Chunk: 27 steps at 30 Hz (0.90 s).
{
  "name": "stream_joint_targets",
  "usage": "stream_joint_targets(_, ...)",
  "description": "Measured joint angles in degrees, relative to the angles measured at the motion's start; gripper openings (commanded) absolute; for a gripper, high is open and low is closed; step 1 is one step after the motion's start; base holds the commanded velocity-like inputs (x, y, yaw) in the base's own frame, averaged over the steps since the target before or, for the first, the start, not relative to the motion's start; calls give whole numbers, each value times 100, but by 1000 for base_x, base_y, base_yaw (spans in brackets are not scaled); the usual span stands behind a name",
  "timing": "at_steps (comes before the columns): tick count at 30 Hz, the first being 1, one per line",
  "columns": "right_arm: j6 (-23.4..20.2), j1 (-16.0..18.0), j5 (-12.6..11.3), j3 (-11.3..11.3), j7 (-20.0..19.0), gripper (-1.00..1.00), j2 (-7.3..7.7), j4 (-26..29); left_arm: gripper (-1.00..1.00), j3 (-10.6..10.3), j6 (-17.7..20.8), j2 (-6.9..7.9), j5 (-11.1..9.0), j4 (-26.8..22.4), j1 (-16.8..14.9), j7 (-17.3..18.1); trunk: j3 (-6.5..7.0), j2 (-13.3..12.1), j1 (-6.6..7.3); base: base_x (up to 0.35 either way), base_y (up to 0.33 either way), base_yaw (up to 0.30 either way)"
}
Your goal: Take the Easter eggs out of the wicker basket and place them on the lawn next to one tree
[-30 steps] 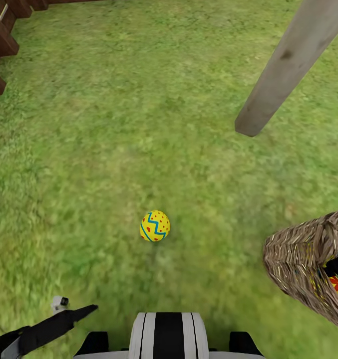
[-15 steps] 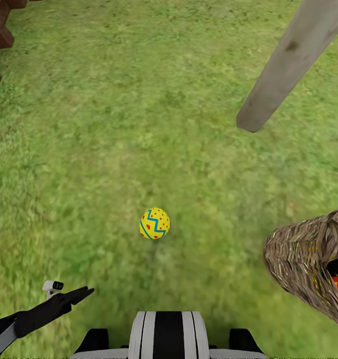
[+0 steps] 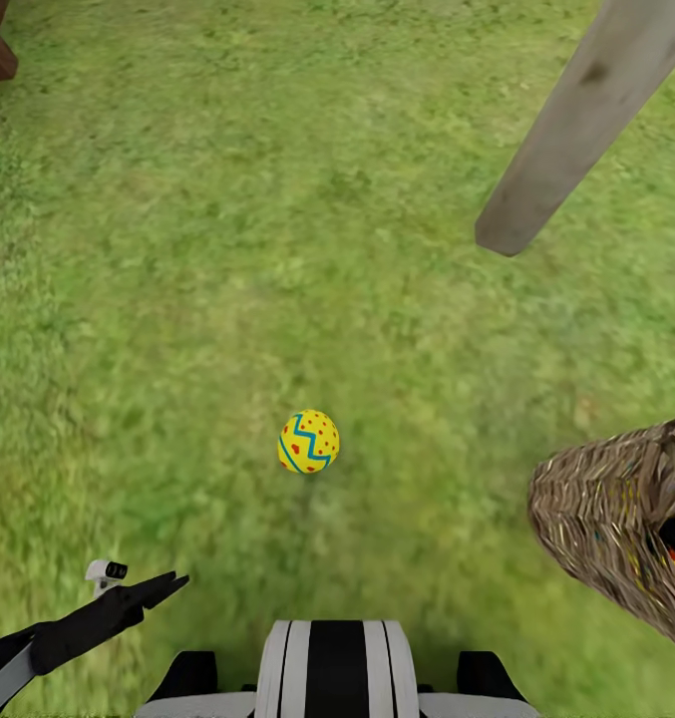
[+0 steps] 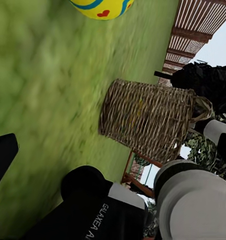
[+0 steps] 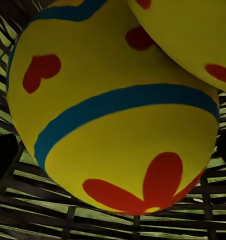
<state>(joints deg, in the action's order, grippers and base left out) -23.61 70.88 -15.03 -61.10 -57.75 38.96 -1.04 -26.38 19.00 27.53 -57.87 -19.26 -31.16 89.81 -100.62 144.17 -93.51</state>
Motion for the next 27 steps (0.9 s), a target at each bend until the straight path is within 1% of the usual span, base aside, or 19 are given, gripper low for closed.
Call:
stream_joint_targets(5, 38, 4, 21, -39, 7, 100, -5, 17, 100, 3, 0, -2, 1, 1, 2, 0, -110, 7, -10, 0, 0, 0)
stream_joint_targets(9, 23, 2, 34, -75, 4, 100, -6, 16, 100, 4, 0, 2, 1, 1, 2, 0, -111, 7, -11, 0, 0, 0)
stream_joint_targets(13, 13, 2, 20, -27, -1, 100, 8, 18, 100, 0, 0, 2, 0, 9, 1, 0, -111, 7, -12, 0, 0, 0)
stream_joint_targets(14, 13, 2, 19, -26, -1, -100, 8, 18, 100, -2, 0, 0, 0, 10, 1, 0, -111, 7, -12, 0, 0, 0)
stream_joint_targets(17, 19, 1, 8, 19, -8, -100, 15, 14, 100, -6, 0, -6, 0, 11, 1, 0, -111, 7, -12, 0, 0, 0)
stream_joint_targets(27, 20, 2, 18, 24, -3, -100, 11, 12, 100, -6, -9, -7, 0, 19, 1, 0, -111, 7, -11, 0, 0, 0)
